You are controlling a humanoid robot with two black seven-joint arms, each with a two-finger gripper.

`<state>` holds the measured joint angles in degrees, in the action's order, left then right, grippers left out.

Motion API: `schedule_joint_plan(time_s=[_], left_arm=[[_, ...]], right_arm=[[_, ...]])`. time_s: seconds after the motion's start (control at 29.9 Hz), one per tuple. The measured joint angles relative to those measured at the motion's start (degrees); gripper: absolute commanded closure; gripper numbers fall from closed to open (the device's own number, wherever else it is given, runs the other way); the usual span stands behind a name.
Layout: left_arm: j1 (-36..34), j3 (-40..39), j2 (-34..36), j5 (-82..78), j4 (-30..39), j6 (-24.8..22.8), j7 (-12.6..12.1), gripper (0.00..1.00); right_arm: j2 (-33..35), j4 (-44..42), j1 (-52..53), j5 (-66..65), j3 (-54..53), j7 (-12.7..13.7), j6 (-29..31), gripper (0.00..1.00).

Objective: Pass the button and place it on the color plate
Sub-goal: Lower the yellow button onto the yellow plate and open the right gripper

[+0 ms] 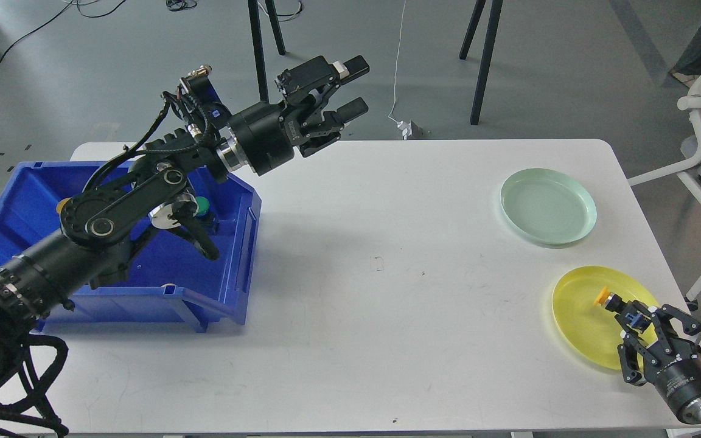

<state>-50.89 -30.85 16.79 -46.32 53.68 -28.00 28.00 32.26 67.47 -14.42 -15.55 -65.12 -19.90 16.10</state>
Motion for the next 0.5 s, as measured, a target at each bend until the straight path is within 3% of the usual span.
schedule_joint_plan(time_s=[0.13,0.5], left_arm=[[0.0,0.0,0.0,0.01,0.0,0.0,0.0,0.15],[0.05,-0.07,0.0,1.21,-0.03,0.0,0.0,0.15]], right_arm=[[-0.08,0.1,0.02,0.02,0.03,-0.01,0.04,0.41],[-0.67,1.12,0.51,0.36,-0.33,-0.06,0.47,0.3]])
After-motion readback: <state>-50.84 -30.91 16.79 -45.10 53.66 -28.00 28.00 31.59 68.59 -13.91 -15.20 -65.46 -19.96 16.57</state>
